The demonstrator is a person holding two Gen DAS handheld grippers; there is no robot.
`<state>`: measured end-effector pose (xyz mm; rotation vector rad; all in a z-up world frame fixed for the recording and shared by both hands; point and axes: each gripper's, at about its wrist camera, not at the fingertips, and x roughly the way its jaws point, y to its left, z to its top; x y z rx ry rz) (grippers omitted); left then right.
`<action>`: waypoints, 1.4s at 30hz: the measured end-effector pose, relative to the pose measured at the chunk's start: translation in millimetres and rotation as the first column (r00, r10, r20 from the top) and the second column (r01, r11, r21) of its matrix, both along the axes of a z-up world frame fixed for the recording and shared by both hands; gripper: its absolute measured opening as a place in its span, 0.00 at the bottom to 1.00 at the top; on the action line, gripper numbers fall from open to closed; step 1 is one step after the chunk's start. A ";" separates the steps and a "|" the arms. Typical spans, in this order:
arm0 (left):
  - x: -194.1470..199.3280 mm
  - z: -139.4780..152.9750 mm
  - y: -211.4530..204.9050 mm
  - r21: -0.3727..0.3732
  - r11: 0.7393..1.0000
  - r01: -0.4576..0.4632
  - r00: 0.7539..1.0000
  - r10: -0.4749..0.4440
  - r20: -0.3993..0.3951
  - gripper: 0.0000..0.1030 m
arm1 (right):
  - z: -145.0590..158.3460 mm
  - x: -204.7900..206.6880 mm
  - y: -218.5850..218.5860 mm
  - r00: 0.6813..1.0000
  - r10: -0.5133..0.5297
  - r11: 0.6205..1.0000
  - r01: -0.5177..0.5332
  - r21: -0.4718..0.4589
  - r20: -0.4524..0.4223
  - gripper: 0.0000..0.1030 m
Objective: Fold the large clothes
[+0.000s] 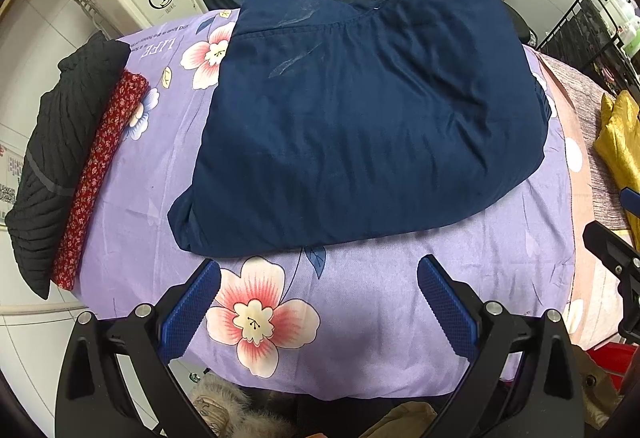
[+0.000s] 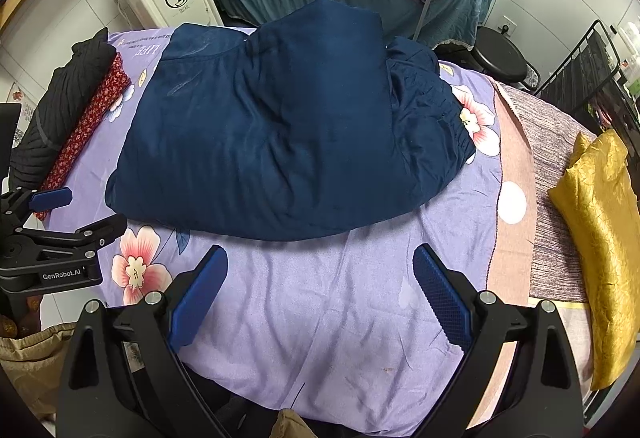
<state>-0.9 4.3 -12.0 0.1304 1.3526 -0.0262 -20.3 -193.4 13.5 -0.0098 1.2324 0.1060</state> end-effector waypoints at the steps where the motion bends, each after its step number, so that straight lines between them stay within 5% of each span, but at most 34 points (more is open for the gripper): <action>1: 0.8 -0.3 -0.2 -0.001 1.000 0.000 1.000 0.000 -0.001 0.94 | 0.3 -0.1 0.4 1.000 0.001 1.000 -0.001 -0.001 0.000 0.90; 42: -8.7 0.5 1.6 -0.012 1.000 -0.023 1.000 0.023 -0.001 0.94 | 0.1 -5.8 3.7 1.000 0.010 1.000 -0.010 0.000 0.003 0.90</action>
